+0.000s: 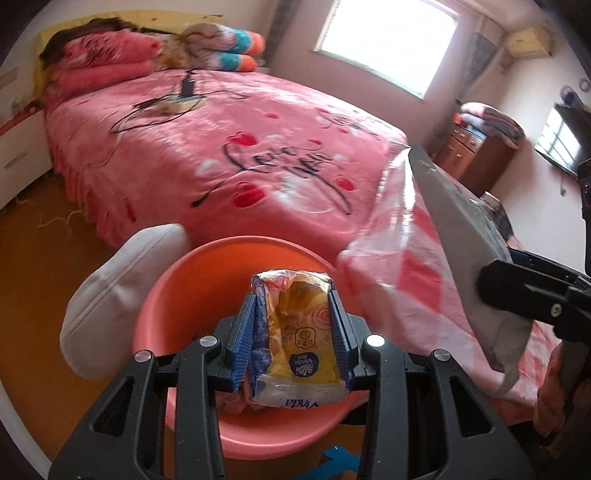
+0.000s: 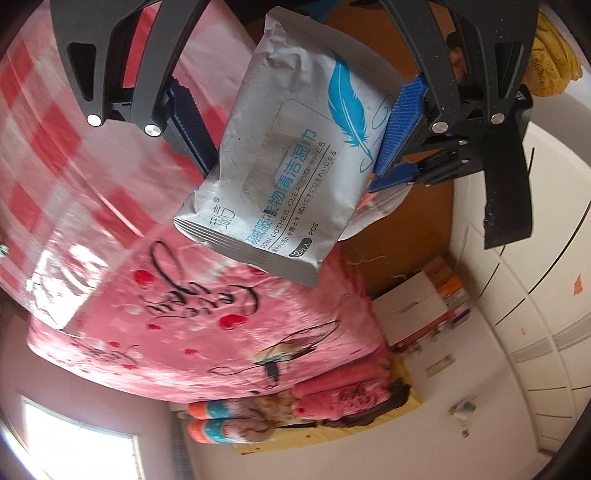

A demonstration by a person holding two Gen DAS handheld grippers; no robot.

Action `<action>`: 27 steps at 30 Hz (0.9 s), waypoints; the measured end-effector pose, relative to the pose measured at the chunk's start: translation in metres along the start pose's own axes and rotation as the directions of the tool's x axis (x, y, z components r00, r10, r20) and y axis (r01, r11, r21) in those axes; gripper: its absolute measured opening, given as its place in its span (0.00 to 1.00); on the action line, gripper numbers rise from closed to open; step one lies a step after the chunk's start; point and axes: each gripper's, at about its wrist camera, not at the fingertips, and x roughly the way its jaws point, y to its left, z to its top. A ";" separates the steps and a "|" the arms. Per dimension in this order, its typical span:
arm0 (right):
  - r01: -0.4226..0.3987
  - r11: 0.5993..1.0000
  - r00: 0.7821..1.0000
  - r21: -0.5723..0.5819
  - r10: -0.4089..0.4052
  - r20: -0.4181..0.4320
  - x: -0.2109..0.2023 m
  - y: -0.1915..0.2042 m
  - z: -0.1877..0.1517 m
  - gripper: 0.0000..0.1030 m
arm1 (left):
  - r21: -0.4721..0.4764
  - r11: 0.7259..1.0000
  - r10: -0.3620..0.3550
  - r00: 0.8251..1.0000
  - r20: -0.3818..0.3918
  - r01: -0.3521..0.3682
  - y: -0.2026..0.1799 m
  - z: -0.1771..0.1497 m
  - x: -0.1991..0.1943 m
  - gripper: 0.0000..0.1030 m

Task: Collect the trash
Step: 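Carry the bread pack and wipes pack to the orange bucket with both grippers, then open both grippers over the orange bucket to drop the packs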

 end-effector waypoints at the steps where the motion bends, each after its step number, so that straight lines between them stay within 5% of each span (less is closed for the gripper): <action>1: -0.010 1.000 1.000 -0.003 0.010 -0.005 0.006 0.003 0.003 0.84 | -0.011 1.000 0.008 1.000 -0.003 -0.008 0.005 -0.001 0.002 0.39; 5: -0.025 1.000 1.000 0.003 0.025 -0.019 0.025 0.003 0.009 0.86 | -0.046 0.997 0.067 0.997 -0.022 -0.068 0.019 -0.004 0.010 0.47; 7: -0.034 0.999 0.999 0.036 0.034 -0.007 0.023 -0.002 0.009 0.89 | -0.052 0.994 0.099 0.995 -0.027 -0.100 0.024 -0.005 0.011 0.61; 12: 0.004 0.997 0.999 0.080 -0.007 0.035 0.004 -0.018 0.000 0.91 | -0.041 0.990 0.132 0.991 -0.016 -0.132 0.026 -0.004 0.010 0.77; 27: 0.087 0.978 0.989 0.189 -0.108 0.100 -0.040 -0.066 -0.040 0.91 | 0.006 0.996 0.089 0.993 -0.074 -0.089 -0.013 -0.002 0.018 0.84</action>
